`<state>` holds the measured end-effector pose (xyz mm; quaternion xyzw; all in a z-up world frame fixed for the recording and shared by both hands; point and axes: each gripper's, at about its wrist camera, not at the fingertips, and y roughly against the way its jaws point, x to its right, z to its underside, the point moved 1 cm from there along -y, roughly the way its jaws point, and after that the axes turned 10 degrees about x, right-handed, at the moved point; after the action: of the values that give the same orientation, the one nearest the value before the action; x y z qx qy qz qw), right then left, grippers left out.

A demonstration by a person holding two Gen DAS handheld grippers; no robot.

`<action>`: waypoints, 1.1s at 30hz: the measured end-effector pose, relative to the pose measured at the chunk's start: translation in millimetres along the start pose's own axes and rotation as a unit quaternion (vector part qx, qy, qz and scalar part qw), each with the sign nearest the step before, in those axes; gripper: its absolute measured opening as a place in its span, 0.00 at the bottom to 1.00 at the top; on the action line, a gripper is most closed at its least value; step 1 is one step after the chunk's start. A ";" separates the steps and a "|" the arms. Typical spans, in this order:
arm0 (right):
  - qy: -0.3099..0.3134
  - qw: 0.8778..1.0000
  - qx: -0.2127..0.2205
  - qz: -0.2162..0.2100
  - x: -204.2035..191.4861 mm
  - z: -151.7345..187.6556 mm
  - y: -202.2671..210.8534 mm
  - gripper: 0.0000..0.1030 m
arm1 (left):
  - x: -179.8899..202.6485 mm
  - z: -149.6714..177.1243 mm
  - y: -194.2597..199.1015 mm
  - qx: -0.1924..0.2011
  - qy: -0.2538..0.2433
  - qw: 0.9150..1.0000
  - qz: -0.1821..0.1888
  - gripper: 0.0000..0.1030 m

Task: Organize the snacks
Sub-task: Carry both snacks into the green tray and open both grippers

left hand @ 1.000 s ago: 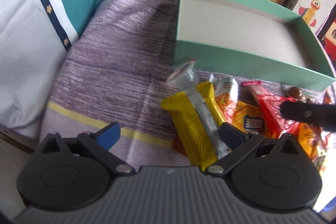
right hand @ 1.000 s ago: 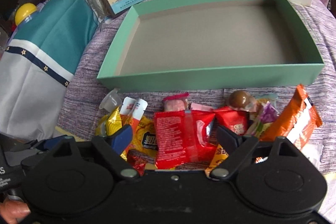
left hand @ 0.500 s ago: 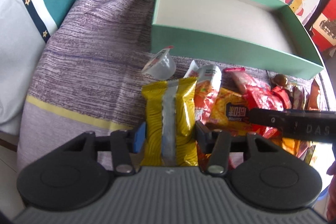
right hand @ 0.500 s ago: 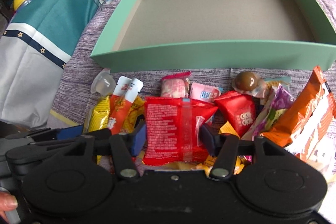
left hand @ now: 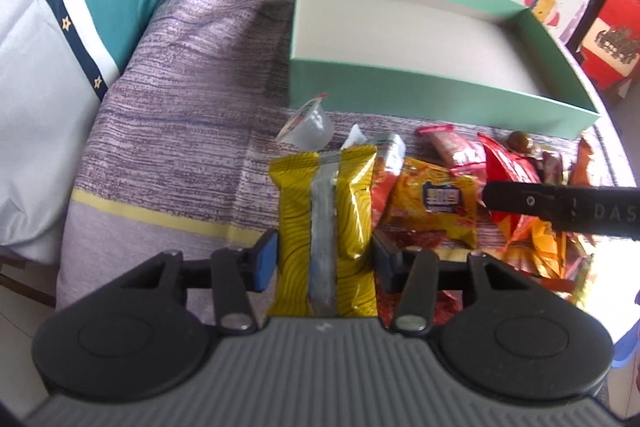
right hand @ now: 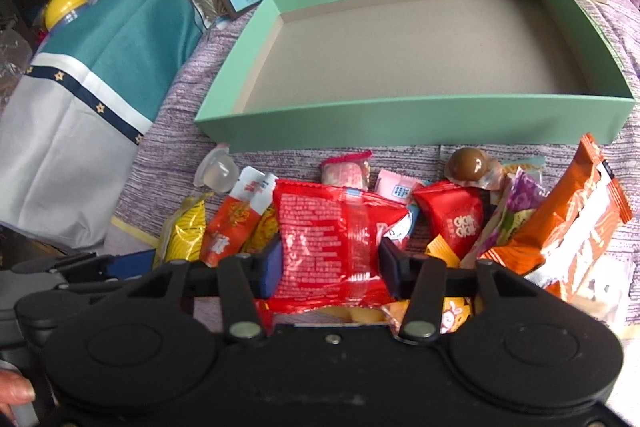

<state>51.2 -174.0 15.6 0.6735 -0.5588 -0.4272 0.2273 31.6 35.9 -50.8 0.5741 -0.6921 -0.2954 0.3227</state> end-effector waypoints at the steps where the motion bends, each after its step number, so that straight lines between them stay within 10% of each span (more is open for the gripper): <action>1: -0.003 1.000 0.001 -0.003 0.3 -0.5 4.0 0.47 | -0.3 0.0 3.6 0.002 0.000 1.000 0.003 0.47; 16: -0.002 0.998 0.069 -0.011 -1.9 -92.8 27.3 0.47 | 13.1 -96.4 15.8 0.090 -0.053 0.995 0.004 0.47; 33: -0.052 0.998 0.034 0.031 43.9 -208.1 -142.1 0.47 | 40.1 -214.7 -171.5 0.046 -0.083 0.995 -0.014 0.47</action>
<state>303.7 -212.5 0.8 0.6398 -0.6047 -0.4354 0.1881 298.6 -40.3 -47.7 0.5711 -0.7216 -0.3145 0.2330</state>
